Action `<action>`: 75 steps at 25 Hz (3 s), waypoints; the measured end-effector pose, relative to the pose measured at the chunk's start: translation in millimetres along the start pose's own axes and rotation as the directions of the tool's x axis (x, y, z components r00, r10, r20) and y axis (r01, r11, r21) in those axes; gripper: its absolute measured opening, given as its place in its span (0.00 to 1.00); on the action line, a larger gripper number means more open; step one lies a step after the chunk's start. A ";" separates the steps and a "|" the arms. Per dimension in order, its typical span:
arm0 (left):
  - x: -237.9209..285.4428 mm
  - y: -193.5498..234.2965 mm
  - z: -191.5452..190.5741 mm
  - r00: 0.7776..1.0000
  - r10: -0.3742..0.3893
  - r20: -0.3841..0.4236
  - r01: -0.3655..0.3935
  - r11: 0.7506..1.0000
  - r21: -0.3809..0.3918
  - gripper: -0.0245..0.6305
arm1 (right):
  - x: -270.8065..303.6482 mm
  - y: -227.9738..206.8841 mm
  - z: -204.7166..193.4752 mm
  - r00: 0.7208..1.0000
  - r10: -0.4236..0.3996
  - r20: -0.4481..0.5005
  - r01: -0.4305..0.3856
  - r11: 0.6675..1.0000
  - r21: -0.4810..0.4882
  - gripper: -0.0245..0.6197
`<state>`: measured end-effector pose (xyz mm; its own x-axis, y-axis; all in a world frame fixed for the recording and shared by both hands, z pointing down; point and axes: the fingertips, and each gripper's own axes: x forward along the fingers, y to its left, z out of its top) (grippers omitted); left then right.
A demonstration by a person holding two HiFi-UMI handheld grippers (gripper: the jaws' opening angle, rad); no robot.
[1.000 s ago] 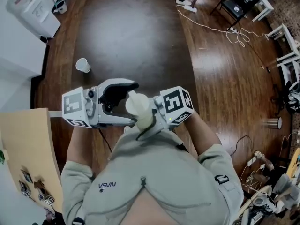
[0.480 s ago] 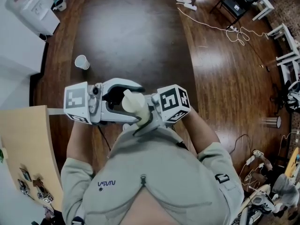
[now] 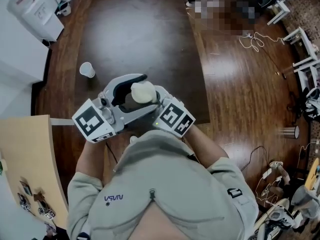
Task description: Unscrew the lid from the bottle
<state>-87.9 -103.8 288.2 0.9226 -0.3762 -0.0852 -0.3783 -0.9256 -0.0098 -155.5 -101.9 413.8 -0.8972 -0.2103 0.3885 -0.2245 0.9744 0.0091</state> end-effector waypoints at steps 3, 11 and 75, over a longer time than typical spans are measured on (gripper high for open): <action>4.4 15.1 -11.0 0.986 0.165 0.005 -0.165 0.986 0.023 0.48 | 3.4 -26.4 -8.4 0.978 -0.207 -0.010 0.208 0.977 0.037 0.50; 14.6 28.4 -41.4 0.935 0.354 -0.031 -0.354 0.935 -0.001 0.48 | 6.4 -47.7 -38.0 0.928 -0.369 -0.046 0.372 0.924 0.092 0.50; -14.3 8.9 -3.4 1.000 -0.002 0.027 0.007 0.978 -0.211 0.68 | 7.4 6.5 -7.7 0.992 0.124 0.027 -0.125 0.992 0.018 0.50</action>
<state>-104.2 -106.8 292.7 0.9208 -0.3735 -0.1121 -0.3473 -0.9162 0.1997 -160.7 -96.5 423.8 -0.9279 -0.0894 0.3619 -0.1175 0.9915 -0.0562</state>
